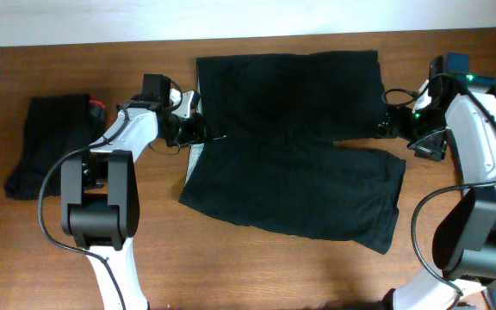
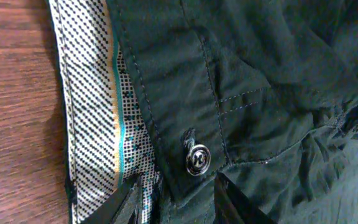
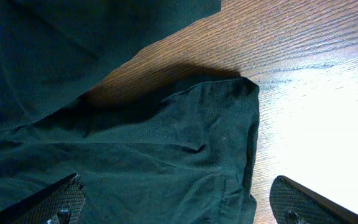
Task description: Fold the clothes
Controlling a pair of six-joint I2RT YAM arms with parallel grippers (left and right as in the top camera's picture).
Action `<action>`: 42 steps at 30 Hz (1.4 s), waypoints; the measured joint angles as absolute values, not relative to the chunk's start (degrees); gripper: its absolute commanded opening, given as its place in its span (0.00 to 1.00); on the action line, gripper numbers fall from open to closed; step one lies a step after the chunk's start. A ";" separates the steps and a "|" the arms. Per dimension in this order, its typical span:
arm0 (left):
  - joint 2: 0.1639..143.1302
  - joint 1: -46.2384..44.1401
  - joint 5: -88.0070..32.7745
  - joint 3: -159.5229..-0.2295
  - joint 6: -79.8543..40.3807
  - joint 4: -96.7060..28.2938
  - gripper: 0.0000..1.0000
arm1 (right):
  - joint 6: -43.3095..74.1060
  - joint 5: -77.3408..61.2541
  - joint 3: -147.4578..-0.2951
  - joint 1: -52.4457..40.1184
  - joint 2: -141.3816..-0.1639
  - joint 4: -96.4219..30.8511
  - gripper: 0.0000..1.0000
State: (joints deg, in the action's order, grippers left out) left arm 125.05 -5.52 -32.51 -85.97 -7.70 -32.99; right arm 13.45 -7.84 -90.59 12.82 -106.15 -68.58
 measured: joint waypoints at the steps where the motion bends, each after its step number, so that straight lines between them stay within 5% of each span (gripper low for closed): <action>1: 125.05 -5.63 -32.51 -85.97 -7.70 -32.99 0.37 | 13.47 -7.84 -90.59 12.82 -106.15 -68.58 0.99; 8: 125.05 -6.90 -32.49 -85.97 -7.70 -32.99 0.36 | 13.50 -7.84 -90.59 12.82 -106.15 -68.58 0.99; 17: 125.05 -7.75 -32.08 -86.00 -7.20 -33.01 0.01 | 13.52 -7.84 -90.59 12.82 -106.15 -68.55 0.99; 42: 125.05 -1.96 -27.70 -86.11 -8.16 -37.06 0.01 | 13.52 -7.84 -90.59 12.82 -106.15 -68.58 0.99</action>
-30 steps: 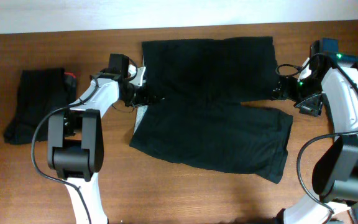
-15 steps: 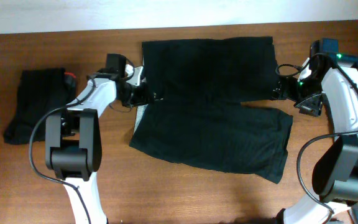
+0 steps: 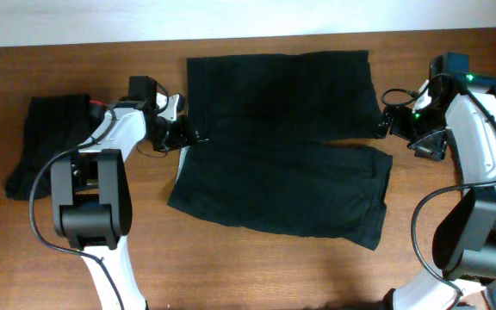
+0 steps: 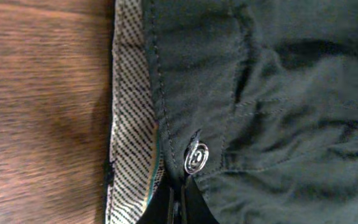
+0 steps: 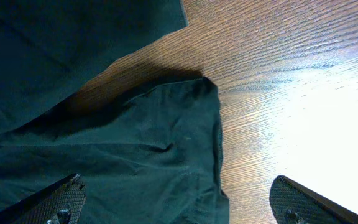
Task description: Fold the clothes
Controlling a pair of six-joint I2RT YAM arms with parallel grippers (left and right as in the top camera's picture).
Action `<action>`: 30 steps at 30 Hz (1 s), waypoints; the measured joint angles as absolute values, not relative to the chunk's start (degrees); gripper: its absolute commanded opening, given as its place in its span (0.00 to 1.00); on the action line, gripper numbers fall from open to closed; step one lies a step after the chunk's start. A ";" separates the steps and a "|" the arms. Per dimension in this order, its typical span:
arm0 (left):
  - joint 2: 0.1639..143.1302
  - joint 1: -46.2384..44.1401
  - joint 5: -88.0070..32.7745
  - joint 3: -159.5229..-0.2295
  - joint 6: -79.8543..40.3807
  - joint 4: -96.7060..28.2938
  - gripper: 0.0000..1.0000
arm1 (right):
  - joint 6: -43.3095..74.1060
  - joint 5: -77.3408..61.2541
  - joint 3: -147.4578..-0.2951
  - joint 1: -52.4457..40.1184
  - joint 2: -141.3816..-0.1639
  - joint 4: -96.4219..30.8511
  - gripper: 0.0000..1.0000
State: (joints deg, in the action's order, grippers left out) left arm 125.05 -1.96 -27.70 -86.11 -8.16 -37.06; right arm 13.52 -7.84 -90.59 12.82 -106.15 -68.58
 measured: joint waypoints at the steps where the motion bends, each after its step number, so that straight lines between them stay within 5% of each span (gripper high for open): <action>1: 125.05 -1.96 -26.98 -86.28 -8.99 -37.32 0.01 | 13.50 -7.84 -90.59 12.82 -106.15 -68.58 0.99; 5: 125.05 -1.65 -24.51 -86.96 -11.90 -37.69 0.03 | 13.47 -7.84 -90.59 12.82 -106.15 -68.58 0.99; 10: 124.81 -0.91 -23.46 -87.26 -13.41 -37.67 0.32 | 13.47 -7.84 -90.59 12.82 -106.15 -68.58 0.99; 13: 124.33 -0.56 -22.48 -87.66 -14.33 -37.71 0.41 | 13.54 -7.84 -90.59 12.82 -106.15 -68.58 0.99; 21: 117.23 0.01 -21.82 -87.66 -14.61 -40.42 0.44 | 13.50 -7.84 -90.59 12.82 -106.15 -68.55 0.99; 30: 92.60 -0.32 -16.95 -88.88 -14.61 -56.75 0.44 | 13.52 -7.86 -90.59 12.82 -106.15 -68.58 0.99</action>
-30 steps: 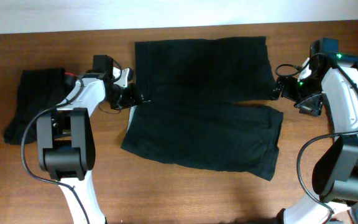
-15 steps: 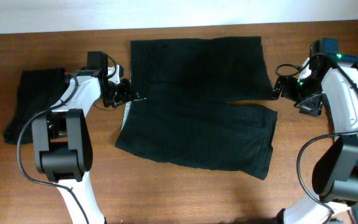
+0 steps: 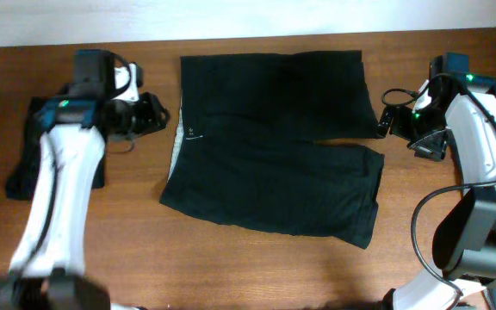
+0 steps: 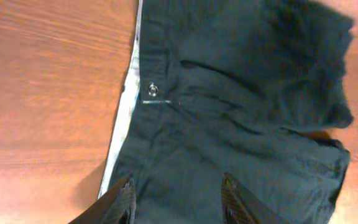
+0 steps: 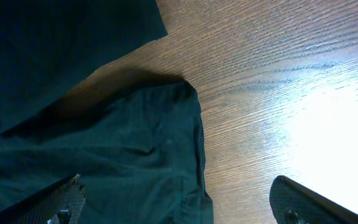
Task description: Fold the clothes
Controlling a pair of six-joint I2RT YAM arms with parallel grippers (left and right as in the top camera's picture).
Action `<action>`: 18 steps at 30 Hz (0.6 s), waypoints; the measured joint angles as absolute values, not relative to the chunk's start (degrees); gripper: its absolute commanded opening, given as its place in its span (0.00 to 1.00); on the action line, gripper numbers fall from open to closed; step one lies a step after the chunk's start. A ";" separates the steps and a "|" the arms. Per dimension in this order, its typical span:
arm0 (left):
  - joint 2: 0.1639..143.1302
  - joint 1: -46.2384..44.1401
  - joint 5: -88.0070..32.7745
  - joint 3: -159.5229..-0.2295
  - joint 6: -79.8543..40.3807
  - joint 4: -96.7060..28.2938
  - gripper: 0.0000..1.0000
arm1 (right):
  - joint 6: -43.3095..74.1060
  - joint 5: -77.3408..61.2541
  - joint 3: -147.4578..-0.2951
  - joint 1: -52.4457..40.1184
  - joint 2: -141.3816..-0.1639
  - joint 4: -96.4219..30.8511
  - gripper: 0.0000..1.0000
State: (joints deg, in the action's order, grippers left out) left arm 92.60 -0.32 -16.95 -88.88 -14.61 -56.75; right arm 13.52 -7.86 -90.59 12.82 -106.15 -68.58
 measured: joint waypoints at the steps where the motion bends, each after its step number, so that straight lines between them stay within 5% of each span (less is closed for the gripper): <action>1: 90.15 -0.38 -16.38 -89.01 -14.61 -58.74 0.45 | 13.58 -7.92 -90.59 12.82 -106.15 -68.55 0.99; 13: 82.87 -0.47 -14.44 -88.73 -14.52 -76.05 0.45 | 16.12 -14.76 -90.59 12.82 -106.15 -76.86 0.99; 14: 82.87 -0.54 -14.37 -88.42 -14.37 -76.75 0.45 | 16.14 -14.90 -90.59 12.82 -106.15 -77.62 0.81; 17: 82.87 -0.54 -14.28 -86.30 -13.69 -77.17 0.44 | 16.23 -15.16 -90.59 12.82 -106.15 -79.64 0.08; 18: 82.87 -0.56 -14.28 -85.41 -13.47 -77.19 0.44 | 16.25 -15.18 -90.59 12.82 -106.15 -81.01 0.04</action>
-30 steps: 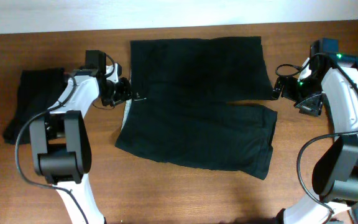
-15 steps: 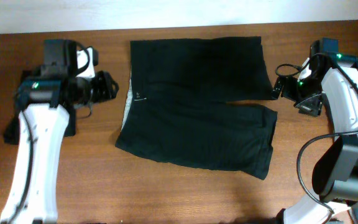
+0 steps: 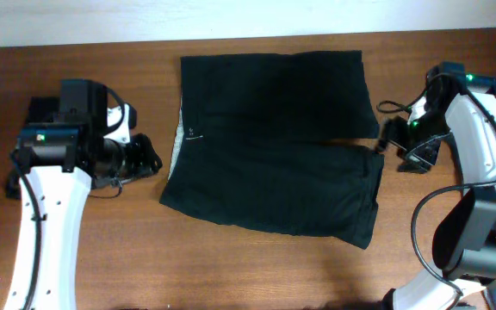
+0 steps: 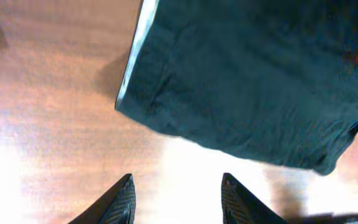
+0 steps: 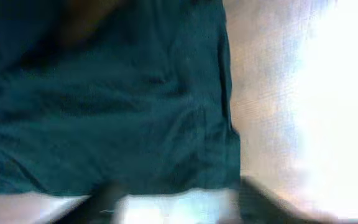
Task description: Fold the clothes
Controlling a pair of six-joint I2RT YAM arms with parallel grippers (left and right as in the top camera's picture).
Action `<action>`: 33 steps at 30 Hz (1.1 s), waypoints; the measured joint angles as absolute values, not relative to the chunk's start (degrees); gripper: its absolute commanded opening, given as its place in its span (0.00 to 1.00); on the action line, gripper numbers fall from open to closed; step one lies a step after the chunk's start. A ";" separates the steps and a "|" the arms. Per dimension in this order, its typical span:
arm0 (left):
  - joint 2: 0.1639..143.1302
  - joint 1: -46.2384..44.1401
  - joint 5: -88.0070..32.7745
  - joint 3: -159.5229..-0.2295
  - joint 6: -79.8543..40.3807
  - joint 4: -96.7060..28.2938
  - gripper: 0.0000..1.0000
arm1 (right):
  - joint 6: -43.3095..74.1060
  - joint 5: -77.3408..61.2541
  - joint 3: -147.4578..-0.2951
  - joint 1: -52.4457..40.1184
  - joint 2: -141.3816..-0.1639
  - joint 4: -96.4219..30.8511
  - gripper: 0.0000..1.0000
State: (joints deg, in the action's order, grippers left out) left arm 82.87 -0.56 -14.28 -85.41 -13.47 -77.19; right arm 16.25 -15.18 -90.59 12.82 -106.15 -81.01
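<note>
Black shorts (image 3: pixel 274 138) lie spread flat on the wooden table, waistband to the left and both legs to the right. The pale dotted waistband lining (image 4: pixel 134 59) shows along their left edge. My left gripper (image 3: pixel 149 160) hovers open to the left of the lower waistband corner, apart from the cloth; its fingertips (image 4: pixel 127 198) frame bare wood. Near the gap between the two leg hems my right gripper (image 3: pixel 384 145) stands open. The right wrist view is blurred and shows the lower leg (image 5: pixel 104 93) under it.
A second dark garment (image 3: pixel 38 108) lies bundled at the far left, mostly hidden behind my left arm. Bare wood (image 3: pixel 257 267) lies in front of the shorts. The table's back edge (image 3: pixel 248 36) meets a white wall.
My left gripper has moved from beside the upper waistband to a spot nearer the front, by the lower waistband corner. The right gripper has shifted toward the lower leg hem. The shorts lie as before.
My left gripper stood open at the waistband by the button, then was shut on it, and the shorts lay further left. Then it was open and clear of the cloth. The right gripper stayed open by the leg hems until its shift just now.
</note>
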 measured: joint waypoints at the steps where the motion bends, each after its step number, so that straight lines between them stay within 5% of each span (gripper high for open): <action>1: 82.87 -0.58 -14.26 -84.33 -13.28 -77.12 0.44 | 16.23 -15.16 -90.59 12.82 -106.15 -83.15 0.04; 15: 82.87 -0.58 -13.39 -74.85 -12.88 -73.21 0.44 | 16.97 -14.33 -86.78 12.82 -96.86 -96.05 0.04; 22: 82.87 -2.46 -12.56 -74.61 -12.88 -73.58 0.44 | 21.93 -13.39 -76.07 12.82 -74.56 -91.48 0.22; 24: 82.87 -4.49 -11.66 -73.84 -12.93 -73.36 0.45 | 23.24 -13.13 -71.77 12.82 -71.31 -90.87 0.35; 33: 82.87 -9.74 -6.92 -70.67 -14.61 -69.91 0.50 | 25.87 -13.89 -55.35 12.82 -73.19 -80.40 0.42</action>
